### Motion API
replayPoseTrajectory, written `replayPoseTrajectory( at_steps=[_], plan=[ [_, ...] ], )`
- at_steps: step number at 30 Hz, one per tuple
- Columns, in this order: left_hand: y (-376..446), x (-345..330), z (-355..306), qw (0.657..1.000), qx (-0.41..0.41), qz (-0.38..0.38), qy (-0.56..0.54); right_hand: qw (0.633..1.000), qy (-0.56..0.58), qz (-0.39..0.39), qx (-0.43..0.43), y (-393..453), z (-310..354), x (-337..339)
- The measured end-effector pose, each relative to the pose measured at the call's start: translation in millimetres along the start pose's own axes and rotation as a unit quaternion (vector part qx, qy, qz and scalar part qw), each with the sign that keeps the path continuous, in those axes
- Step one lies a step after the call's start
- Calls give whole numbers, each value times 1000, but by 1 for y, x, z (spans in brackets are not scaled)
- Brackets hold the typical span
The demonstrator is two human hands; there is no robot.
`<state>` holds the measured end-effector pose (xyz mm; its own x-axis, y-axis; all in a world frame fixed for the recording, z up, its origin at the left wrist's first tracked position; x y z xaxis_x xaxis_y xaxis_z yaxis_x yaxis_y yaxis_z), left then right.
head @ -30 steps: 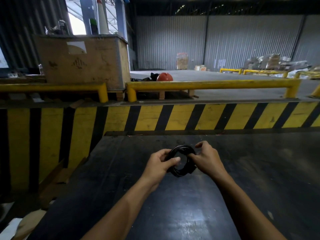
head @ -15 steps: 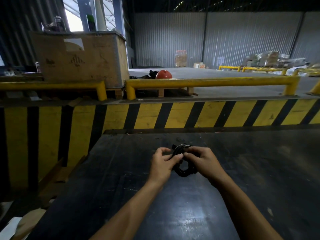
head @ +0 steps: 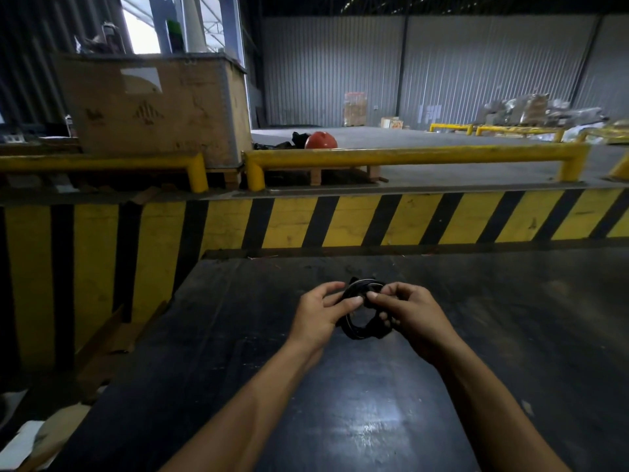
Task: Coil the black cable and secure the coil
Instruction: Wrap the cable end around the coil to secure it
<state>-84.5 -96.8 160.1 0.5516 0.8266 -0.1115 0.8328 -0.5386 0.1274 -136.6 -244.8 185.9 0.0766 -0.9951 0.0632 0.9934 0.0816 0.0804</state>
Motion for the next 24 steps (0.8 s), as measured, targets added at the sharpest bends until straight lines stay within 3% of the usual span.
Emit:
replayPoseTrajectory(
  at_steps=[8, 17, 24],
  plan=[
    [-5, -5, -4, 993, 41, 53, -95, 998, 9, 62, -24, -6, 5, 7],
    [-7, -15, -9, 986, 55, 123, -100, 989, -137, -50, 26, -9, 13, 10],
    [-13, -17, -15, 978, 70, 158, -115, 985, -172, -17, 22, -13, 16, 12]
  ],
)
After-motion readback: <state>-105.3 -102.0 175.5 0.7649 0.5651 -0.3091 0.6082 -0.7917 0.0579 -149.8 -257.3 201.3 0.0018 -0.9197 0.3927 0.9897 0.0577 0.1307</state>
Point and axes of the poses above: each hand's wrist, its own y-axis towards the middle knuckle, its own x-axis out of the back of the hand, z = x × y, the point moved 2 cm from there along y, towards the middle knuckle, and after that the axes turned 15 degrees about z, right-handed, at the moved point
